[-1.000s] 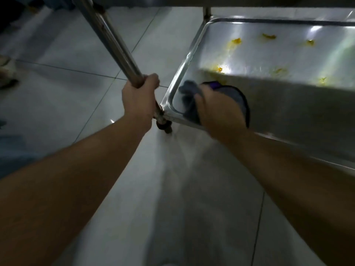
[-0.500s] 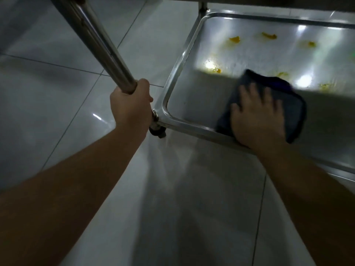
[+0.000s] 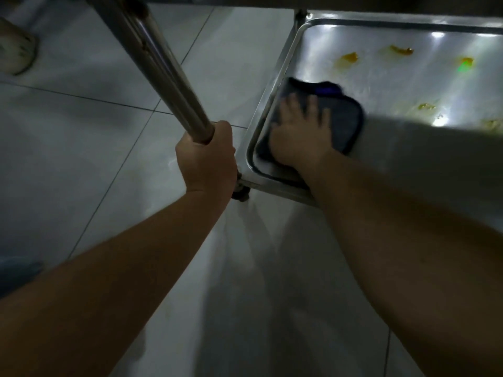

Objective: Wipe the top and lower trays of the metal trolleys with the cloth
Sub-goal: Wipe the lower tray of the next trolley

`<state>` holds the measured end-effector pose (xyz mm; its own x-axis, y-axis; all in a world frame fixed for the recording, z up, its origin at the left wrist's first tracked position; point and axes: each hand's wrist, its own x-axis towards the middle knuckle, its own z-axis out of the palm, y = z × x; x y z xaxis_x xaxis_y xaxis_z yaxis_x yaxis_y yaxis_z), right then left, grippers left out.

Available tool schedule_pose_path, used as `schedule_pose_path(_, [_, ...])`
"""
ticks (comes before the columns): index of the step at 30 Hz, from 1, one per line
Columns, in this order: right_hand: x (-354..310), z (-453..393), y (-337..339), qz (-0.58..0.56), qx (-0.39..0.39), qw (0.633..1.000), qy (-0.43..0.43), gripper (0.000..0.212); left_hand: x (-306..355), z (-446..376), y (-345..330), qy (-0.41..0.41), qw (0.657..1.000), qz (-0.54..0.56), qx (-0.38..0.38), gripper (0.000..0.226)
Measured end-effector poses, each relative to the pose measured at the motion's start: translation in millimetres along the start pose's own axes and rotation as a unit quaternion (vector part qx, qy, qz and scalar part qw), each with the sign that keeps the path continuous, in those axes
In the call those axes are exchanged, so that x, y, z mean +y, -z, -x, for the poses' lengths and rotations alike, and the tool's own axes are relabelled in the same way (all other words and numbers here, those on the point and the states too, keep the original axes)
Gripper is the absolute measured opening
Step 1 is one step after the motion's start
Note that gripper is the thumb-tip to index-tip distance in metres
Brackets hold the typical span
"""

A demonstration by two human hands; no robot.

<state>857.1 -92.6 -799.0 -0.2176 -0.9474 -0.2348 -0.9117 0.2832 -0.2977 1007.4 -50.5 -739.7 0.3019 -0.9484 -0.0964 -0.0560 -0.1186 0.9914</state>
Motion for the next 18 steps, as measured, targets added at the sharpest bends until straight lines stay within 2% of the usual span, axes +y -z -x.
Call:
schedule_pose_path(2, [-23,-4,-5,-0.011,-0.017,0.998,0.054,0.063,2,1,0,0.004,1.000,-0.002,0.001,0.006])
schedule_pose_path(7, [2,13,-5,0.003,0.001,0.998,0.058,0.062,2,-1,4,-0.002,1.000,-0.028,0.001,0.005])
schedule_pose_path(12, [88,72,4,-0.006,0.033,0.998,-0.055,0.063,2,-1,4,-0.005,1.000,-0.029,0.012,0.006])
schedule_pose_path(15, [168,131,9,-0.003,0.085,0.982,-0.169,0.066,0,0,3,-0.014,1.000,-0.008,0.007,0.012])
schedule_pose_path(18, [206,165,14,-0.015,0.085,0.968,-0.236,0.073,-2,1,1,-0.027,0.999,-0.001,0.019,0.010])
